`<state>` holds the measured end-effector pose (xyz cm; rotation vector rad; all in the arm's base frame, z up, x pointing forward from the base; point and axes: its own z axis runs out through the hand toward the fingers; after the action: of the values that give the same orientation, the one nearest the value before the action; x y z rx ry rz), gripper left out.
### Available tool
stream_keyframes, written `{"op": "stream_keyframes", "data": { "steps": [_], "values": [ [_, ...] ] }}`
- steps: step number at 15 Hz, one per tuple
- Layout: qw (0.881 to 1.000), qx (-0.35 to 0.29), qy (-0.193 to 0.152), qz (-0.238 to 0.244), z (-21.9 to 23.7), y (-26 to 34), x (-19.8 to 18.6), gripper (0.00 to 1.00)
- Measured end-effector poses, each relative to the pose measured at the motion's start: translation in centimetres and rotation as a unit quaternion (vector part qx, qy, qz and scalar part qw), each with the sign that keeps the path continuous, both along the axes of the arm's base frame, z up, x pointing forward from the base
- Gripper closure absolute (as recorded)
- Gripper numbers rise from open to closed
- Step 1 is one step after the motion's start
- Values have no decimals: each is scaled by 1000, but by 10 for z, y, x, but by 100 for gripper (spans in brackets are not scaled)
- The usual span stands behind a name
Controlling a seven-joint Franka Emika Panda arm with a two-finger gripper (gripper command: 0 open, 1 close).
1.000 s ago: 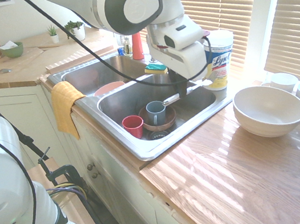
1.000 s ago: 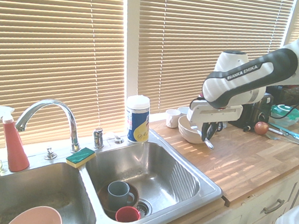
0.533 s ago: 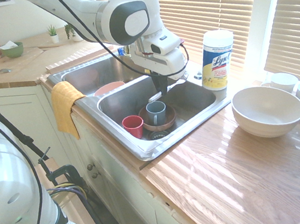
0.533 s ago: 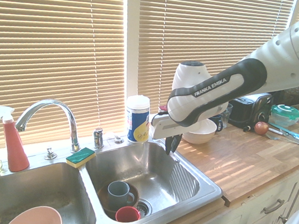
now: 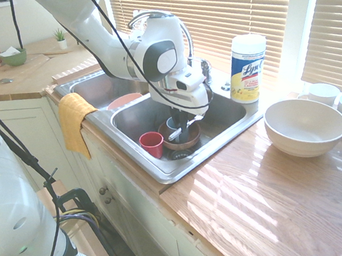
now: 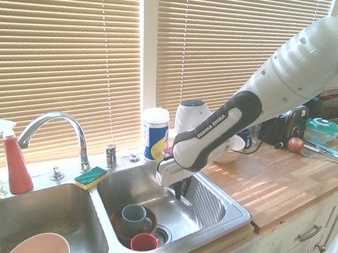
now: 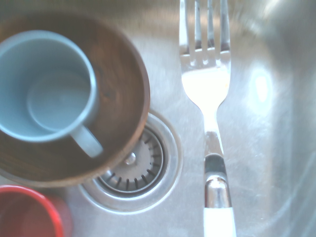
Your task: Put the fork into the sink
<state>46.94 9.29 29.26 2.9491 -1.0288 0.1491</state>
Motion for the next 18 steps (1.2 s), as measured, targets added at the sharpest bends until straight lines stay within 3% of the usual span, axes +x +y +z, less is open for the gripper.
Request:
{"op": "stream_keyframes", "data": {
  "steps": [5, 11, 12, 18],
  "values": [
    [1000, -8, 29, 1, -57, 2, -1, 100],
    [999, -13, 43, -3, -81, 4, 0, 100],
    [999, -14, 45, -3, -84, 4, 0, 0],
    [999, -18, 45, -10, -89, 0, 0, 0]
  ]
}}
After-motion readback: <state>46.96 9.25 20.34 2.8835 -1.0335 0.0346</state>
